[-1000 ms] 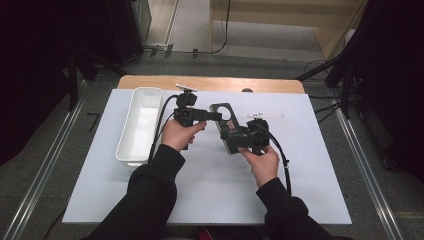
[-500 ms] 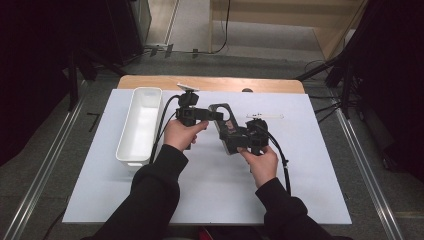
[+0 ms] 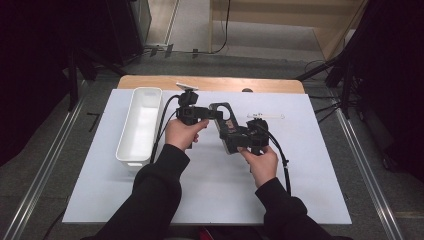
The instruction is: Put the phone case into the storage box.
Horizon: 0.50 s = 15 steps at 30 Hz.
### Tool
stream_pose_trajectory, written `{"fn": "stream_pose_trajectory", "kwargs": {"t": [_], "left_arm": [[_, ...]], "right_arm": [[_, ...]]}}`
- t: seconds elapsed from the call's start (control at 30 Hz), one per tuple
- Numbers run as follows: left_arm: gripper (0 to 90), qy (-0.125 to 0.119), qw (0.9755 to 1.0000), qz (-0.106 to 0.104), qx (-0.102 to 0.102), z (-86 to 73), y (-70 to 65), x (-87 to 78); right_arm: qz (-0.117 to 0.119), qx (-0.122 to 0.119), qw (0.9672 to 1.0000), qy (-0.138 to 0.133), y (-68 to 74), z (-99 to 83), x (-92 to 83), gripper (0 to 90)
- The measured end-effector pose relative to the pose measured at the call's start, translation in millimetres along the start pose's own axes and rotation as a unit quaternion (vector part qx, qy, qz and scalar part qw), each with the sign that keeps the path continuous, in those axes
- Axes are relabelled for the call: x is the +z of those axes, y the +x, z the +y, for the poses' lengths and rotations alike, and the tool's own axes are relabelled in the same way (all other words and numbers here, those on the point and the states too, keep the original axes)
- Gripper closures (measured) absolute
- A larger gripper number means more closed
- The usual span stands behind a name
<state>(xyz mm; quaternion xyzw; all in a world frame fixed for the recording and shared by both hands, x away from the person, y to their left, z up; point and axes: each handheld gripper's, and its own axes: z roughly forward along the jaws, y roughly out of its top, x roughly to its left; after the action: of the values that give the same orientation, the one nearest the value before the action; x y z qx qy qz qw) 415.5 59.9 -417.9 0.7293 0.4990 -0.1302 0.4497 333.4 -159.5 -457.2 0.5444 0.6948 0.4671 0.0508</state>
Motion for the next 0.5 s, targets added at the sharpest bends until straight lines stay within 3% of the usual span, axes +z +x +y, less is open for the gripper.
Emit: {"fn": "stream_pose_trajectory", "kwargs": {"t": [0.07,0.5], "left_arm": [[60.7,0.0,0.9999,-0.009,-0.008,0.2,1.9,0.4],[67.7,-0.002,0.9998,-0.012,-0.014,-0.4,1.0,0.9]], "right_arm": [[0.0,0.001,1.0,0.001,0.0,-0.2,0.1,10.5],[-0.002,0.002,1.0,-0.001,0.1,-0.6,-0.2,10.5]]}}
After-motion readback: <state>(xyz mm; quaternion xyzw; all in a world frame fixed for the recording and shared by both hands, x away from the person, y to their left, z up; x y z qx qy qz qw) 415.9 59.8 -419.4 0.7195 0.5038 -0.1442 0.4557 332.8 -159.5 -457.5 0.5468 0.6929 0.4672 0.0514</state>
